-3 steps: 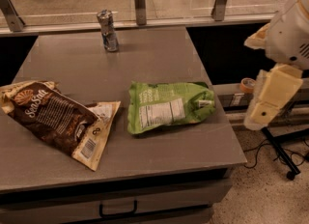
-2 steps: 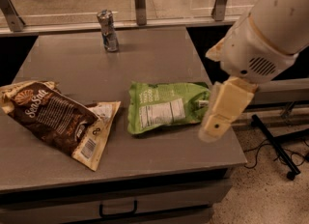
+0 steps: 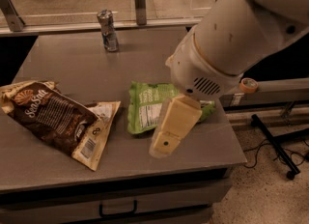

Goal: Pick brown chip bag

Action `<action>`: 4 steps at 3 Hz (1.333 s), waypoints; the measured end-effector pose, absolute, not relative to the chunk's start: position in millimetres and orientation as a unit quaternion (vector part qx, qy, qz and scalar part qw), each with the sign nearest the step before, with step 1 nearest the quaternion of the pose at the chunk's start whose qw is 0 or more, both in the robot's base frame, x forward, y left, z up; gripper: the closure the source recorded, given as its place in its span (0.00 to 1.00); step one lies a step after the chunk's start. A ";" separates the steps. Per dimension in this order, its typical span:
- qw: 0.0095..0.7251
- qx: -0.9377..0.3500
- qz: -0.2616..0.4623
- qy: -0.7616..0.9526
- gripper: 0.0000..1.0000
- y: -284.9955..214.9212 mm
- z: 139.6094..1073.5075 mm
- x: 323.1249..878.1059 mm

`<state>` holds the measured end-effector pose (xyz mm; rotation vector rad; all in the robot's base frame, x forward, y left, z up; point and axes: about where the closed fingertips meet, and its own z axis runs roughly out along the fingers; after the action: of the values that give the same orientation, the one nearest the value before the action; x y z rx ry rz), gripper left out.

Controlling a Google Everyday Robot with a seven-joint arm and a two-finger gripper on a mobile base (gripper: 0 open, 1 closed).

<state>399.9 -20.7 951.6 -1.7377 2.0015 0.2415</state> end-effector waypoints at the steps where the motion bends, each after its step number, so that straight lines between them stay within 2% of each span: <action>1: 0.245 -0.635 0.098 0.726 0.00 -13.2 955.1 396.9; 4: 0.279 -0.625 0.227 0.693 0.00 134.2 909.8 400.8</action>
Offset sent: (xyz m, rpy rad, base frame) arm 0.0002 0.1197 -0.0336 0.2349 0.1333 0.0647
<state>400.8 134.2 909.8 -1.6771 1.8591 0.6102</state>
